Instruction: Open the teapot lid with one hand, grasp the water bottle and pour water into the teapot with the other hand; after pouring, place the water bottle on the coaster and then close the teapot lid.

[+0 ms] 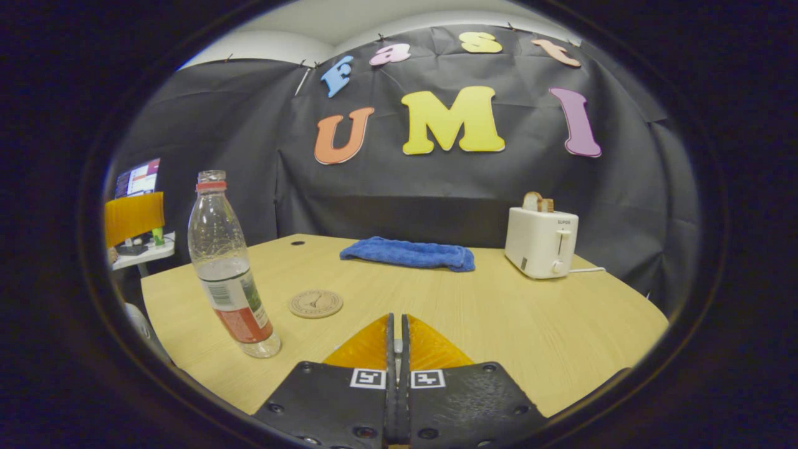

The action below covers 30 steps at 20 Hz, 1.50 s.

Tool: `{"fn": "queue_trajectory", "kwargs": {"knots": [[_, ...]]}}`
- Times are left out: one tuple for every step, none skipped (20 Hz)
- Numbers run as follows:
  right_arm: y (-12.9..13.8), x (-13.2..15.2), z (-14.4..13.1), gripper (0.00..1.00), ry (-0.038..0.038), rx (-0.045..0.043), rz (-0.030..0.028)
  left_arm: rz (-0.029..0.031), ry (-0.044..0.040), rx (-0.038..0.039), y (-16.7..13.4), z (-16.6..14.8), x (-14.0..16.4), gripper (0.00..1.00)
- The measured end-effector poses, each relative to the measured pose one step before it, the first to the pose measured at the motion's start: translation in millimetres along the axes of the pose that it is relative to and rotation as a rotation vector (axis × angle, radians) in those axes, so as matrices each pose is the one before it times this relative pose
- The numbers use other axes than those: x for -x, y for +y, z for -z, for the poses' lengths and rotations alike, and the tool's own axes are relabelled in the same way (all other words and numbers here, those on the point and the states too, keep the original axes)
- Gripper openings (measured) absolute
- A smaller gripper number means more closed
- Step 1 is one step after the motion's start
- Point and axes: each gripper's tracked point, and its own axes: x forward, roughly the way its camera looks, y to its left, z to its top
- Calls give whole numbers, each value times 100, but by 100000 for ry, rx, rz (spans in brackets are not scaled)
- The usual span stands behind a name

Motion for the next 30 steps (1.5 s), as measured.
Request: {"fn": "queue_trajectory", "kwargs": {"knots": [[-154, 1, -504, 0, -1344, -179, -89, 52, 806, -325, 90, 450, -72, 98], [-218, 176, -503, 0, -1322, 831, 802, 372, 1170, -147, 139, 491, -61, 98], [-188, 223, -615, 0, -1512, 570, 188, 799, 1755, 257, -14, 702, -53, 98], [-80, 140, -489, 0, -1105, -65, -151, 930, 1653, 428, -145, 611, -113, 98], [-166, 208, -373, 0, -379, -94, -138, 1645, 2174, 560, -307, 670, -65, 98], [-197, 325, -302, 0, -262, 27, -45, 1890, 2120, 366, -333, 664, -151, 98], [-270, 369, -326, 0, -446, -68, 179, 2085, 1609, 471, -244, 622, -296, 98], [-409, 384, -229, 0, -431, 175, 139, 2121, 940, 335, -379, 421, -245, 99], [-396, 429, -182, 0, -96, 394, 280, 2552, 1163, 195, -659, 489, -258, 99], [-271, 443, -17, 0, 96, 1, 121, 1471, 1542, 340, -484, 602, -401, 99], [-360, 511, -92, 0, -81, -88, 233, 708, 1318, 242, -109, 495, -409, 99], [-352, 484, -36, 0, -51, 180, 316, 132, 1210, 484, -85, 410, -409, 98], [-398, 488, -169, 0, -286, 81, 553, 167, 1201, 820, -117, 289, -471, 99], [-303, 474, -116, 0, -402, -100, 352, -180, 1265, 940, -20, 485, -501, 99], [-264, 411, -142, 0, -190, 32, 268, 46, 1317, 891, -47, 471, -422, 99], [-210, 342, -108, 0, -16, 49, 328, 318, 1292, 563, -86, 440, -526, 99], [-265, 312, -59, 0, 276, 168, 390, -148, 1124, -122, 29, 376, -390, 99], [-181, 285, -144, 0, -277, 52, 394, -241, 380, -426, 189, 296, -398, 99], [-232, 212, -195, 0, -252, 155, 458, -239, 46, -284, 17, 162, -414, 99], [-90, 223, -18, 0, -87, 55, 176, -466, 1186, 156, 177, 404, -380, 99], [-31, 133, -72, 0, -191, -106, 30, -520, 1107, 348, 316, 441, -448, 99], [-35, 53, 15, 0, 136, 137, 26, -246, 891, 330, 173, 288, -341, 99], [-68, 127, 33, 0, 428, 22, 53, -359, 703, 277, -36, 141, -167, 99], [-86, 113, 31, 0, 220, -40, -218, -117, 526, 489, 95, 83, -185, 99], [-16, 53, 109, 0, 231, -39, 80, 571, 615, 314, -91, 166, -51, 99], [-64, 87, 114, 0, 131, 18, -96, 71, 124, -71, -53, -36, -141, 99], [-30, 75, 35, 0, 87, -86, -28, -117, -390, -228, 67, -180, -58, 99], [13, 8, 80, 0, 235, -95, -34, -380, -509, -390, 108, -178, -3, 99], [-46, 56, 87, 0, 423, -22, -121, 31, -728, -122, -84, -174, -88, 98], [-79, 17, 127, 0, 335, -99, -52, 320, 113, -148, -142, 54, -104, 95]]}}
